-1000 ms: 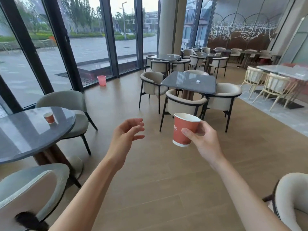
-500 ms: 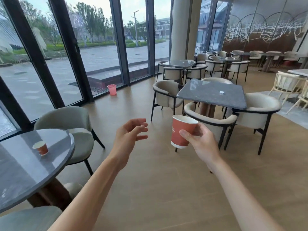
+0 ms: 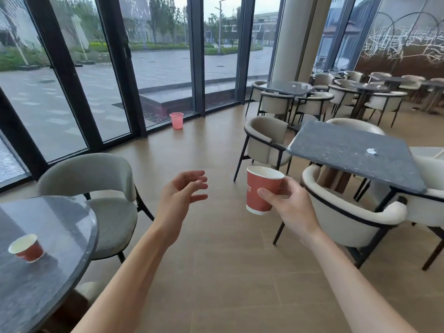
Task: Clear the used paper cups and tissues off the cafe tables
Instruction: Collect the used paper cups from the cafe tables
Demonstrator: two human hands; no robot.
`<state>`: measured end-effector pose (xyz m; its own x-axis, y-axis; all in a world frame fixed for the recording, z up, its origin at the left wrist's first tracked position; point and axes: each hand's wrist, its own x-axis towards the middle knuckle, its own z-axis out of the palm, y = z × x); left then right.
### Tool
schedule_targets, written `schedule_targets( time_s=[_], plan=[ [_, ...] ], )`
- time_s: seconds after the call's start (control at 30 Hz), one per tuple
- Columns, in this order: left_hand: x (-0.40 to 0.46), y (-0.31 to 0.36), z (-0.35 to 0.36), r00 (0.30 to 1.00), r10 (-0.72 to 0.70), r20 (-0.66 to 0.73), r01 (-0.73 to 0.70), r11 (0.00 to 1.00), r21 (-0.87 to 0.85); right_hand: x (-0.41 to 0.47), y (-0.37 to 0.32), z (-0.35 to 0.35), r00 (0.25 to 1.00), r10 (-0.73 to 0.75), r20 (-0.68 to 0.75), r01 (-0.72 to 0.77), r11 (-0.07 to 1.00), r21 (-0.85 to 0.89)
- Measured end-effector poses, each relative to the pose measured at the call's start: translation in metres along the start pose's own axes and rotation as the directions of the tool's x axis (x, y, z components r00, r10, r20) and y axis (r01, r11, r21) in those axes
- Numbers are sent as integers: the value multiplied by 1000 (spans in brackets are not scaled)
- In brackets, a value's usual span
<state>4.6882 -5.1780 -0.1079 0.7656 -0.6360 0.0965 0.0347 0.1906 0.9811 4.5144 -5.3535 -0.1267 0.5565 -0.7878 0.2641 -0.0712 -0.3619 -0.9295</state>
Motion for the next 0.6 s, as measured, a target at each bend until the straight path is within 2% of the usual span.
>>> schedule_targets(
  time_s=[0.23,0.4,0.6],
  plan=[
    [203,-5,-11,997,-2,73,3,1000,-16,170,20,74,997,25,-77,-28,999,-30],
    [326,9,4,988,21,152,-20,1000,-11,274,29,101,991,43,-131,-49,998,-45],
    [460,-16,20,983,8,181,-16,999,40,394,63,133,988,60,-146,-63,998,-20]
  ],
)
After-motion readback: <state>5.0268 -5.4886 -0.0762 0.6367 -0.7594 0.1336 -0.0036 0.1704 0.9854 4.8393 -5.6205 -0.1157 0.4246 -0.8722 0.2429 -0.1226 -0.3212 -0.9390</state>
